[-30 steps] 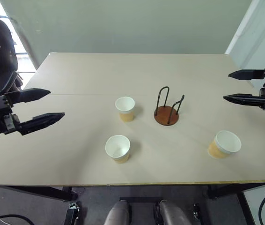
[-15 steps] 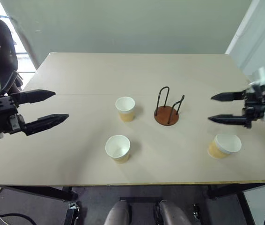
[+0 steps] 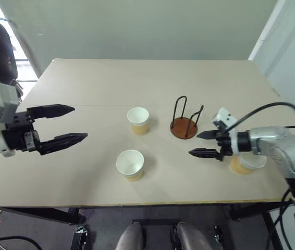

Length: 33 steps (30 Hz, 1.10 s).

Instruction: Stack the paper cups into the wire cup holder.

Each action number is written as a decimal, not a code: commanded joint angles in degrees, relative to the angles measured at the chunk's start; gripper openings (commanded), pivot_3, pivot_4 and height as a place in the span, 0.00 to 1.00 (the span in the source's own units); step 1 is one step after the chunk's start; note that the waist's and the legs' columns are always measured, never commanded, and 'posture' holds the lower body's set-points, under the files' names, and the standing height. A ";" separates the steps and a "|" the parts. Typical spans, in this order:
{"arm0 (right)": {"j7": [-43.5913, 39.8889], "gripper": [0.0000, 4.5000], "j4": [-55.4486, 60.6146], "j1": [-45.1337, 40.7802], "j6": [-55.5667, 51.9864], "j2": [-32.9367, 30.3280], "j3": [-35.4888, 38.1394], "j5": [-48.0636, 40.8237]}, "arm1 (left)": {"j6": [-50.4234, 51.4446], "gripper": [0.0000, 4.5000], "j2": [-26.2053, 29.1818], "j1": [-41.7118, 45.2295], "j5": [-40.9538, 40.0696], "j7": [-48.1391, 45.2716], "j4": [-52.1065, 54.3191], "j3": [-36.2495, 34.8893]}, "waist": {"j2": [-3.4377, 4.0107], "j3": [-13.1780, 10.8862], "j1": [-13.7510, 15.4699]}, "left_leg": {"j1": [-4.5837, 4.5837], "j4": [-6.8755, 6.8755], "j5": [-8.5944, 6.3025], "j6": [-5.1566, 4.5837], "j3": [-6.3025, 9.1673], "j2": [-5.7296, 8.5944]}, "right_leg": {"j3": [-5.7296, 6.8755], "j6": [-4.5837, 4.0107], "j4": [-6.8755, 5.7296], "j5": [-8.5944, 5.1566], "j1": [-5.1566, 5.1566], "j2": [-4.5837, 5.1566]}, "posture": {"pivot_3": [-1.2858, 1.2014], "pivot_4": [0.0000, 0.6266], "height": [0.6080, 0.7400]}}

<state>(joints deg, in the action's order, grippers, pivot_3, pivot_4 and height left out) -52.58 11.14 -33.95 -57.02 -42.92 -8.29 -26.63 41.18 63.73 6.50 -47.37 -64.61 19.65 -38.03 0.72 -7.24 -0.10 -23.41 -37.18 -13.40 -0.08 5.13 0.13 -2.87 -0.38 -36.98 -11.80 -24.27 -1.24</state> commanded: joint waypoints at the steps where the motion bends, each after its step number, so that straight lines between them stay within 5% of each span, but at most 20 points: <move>1: 3.98 1.00 -2.27 -2.65 0.68 2.62 -0.71 2.50 | 0.00 0.99 -0.28 -0.97 -0.47 0.61 1.84 -2.84 | 0.00 0.00 -0.01 | 0.00 0.01 0.00 0.00 0.00 0.00 | 0.00 0.00 0.00 0.00 -0.01 0.00 | 0.52 0.24 1.00; 16: 10.95 1.00 -11.28 -8.15 6.89 13.71 -0.40 8.05 | 1.66 0.99 -0.34 -4.01 -1.40 1.75 4.63 -6.75 | -0.03 0.02 0.01 | -0.05 0.07 -0.06 0.07 0.00 -0.03 | 0.01 -0.14 -0.02 0.03 -0.15 -0.01 | 0.52 0.24 1.00; 20: 10.29 0.78 -9.74 -8.92 6.63 13.34 -0.39 7.73 | 1.74 1.00 -0.17 -4.12 -1.55 1.82 4.49 -7.07 | -0.04 0.02 0.03 | -0.06 0.07 -0.08 0.10 0.00 -0.03 | 0.02 -0.20 -0.01 0.00 -0.15 -0.01 | 0.52 0.24 1.00; 29: 9.29 0.03 -9.36 -8.69 6.66 12.18 -0.67 7.69 | 0.96 1.00 -0.14 -3.45 -1.34 1.78 3.93 -6.11 | -0.04 0.02 0.03 | -0.07 0.09 -0.10 0.14 0.00 -0.04 | 0.02 -0.20 0.00 0.00 -0.17 -0.01 | 0.52 0.24 1.00; 33: 2.12 0.01 -4.36 -5.72 8.51 8.92 -2.45 5.58 | 0.92 1.00 0.07 -2.36 -1.68 1.88 3.72 -4.94 | -0.12 0.07 0.17 | -0.09 0.09 -0.10 0.14 0.01 -0.05 | 0.02 -0.21 0.00 -0.01 -0.17 -0.02 | 0.52 0.24 1.00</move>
<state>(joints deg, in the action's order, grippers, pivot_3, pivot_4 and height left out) -45.93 1.98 -40.55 -50.22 -32.23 -10.30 -18.95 42.84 63.21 3.00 -48.34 -63.09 23.23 -41.97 0.61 -7.17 0.07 -23.52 -37.09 -13.50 0.06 5.14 0.09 -2.85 -0.59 -36.97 -11.81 -24.45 -1.26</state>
